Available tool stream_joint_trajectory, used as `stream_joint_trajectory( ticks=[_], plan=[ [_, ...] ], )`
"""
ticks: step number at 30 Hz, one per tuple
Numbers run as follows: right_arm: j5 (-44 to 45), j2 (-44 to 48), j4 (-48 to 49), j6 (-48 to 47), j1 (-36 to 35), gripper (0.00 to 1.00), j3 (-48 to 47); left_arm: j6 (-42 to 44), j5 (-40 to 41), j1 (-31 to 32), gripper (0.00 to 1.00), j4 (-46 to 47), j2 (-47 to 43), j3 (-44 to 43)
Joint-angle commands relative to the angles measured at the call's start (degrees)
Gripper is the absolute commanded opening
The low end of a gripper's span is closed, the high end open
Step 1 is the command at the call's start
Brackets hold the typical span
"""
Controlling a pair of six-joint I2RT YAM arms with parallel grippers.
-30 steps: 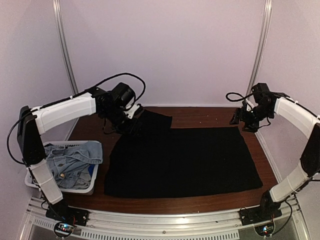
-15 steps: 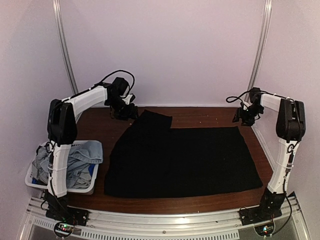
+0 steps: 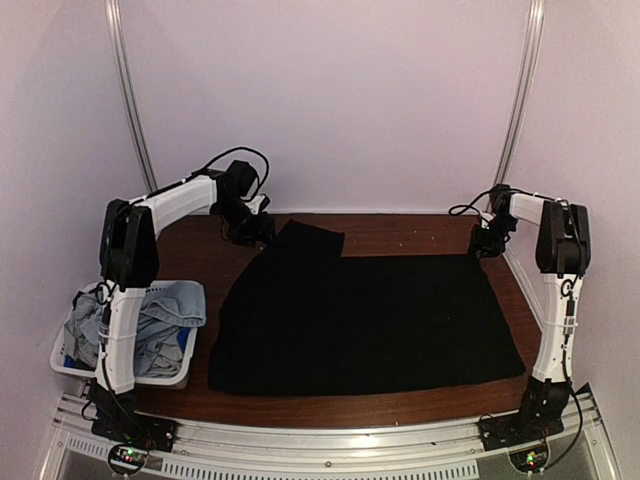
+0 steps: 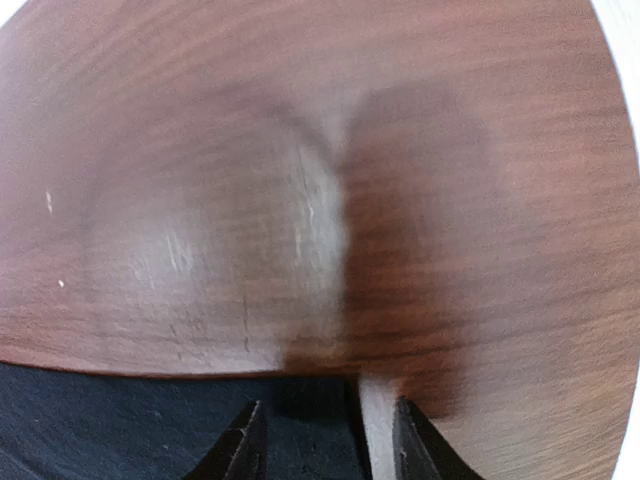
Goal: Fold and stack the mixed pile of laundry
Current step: Pick up the 1/3-folded T-shirt from the center of the board.
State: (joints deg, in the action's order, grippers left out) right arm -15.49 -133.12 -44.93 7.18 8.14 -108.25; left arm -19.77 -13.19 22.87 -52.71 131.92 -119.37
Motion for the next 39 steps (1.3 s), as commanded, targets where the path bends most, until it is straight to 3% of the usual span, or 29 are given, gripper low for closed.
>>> stream_joint_trajectory(
  ticks=[1,12,20,24,29,35,39],
  plan=[
    [3.8,-2.6,-1.6,-0.3,0.3,0.40,-2.7,0.7,-1.1,-0.7,0.68,0.3,1.3,-1.8],
    [2.2,-4.0,-1.8,-1.0,-0.5,0.26,-2.4,0.3,0.4,-2.1,0.68,0.3,5.2,-5.3],
    [1.2,-4.0,-1.6,-1.4,-2.2,0.26,-0.4,-0.4,3.7,-2.1,0.70,0.5,9.6,-9.1],
    [0.9,-4.3,-1.8,-1.5,-2.6,0.19,-0.6,-1.0,5.3,-2.1,0.70,1.2,11.3,-10.0],
    [1.7,-4.6,-2.3,-1.1,-2.8,0.00,-0.6,-2.1,6.0,-2.1,0.71,1.6,14.0,-13.1],
    [2.4,-4.2,-2.7,-0.4,-2.8,0.00,-0.6,-2.6,5.0,-2.1,0.71,2.8,17.2,-17.5],
    [2.7,-4.0,-2.9,-0.4,-2.8,0.00,-0.7,-2.5,3.6,-2.1,0.64,2.9,19.1,-18.7]
  ],
)
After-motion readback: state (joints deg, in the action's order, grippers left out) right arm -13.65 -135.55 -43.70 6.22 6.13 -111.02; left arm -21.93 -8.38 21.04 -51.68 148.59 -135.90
